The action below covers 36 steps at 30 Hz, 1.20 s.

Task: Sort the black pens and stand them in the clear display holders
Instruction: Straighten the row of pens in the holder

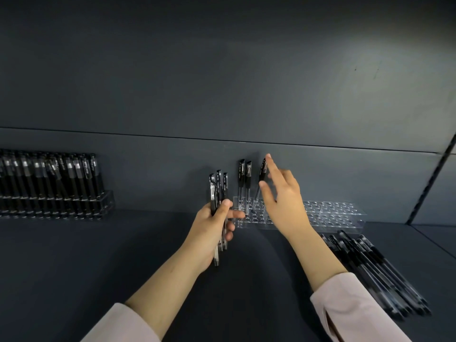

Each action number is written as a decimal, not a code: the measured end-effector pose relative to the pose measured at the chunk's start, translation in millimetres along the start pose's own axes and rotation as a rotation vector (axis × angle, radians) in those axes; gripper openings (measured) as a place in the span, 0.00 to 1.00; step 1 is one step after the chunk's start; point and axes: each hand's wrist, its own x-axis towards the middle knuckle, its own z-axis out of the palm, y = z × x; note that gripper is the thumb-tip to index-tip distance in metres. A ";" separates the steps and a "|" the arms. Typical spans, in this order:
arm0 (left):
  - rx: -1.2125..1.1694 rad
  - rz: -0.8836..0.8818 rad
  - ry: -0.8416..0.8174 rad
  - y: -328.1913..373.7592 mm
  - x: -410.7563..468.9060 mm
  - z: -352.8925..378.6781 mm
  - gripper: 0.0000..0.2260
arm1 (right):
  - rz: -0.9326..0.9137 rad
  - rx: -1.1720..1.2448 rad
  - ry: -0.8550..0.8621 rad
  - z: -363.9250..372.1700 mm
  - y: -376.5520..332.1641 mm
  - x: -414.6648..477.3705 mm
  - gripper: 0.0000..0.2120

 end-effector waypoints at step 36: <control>0.043 -0.015 -0.045 -1.0 -2.3 1.4 0.09 | 0.307 0.340 -0.050 -1.6 -4.3 5.0 0.20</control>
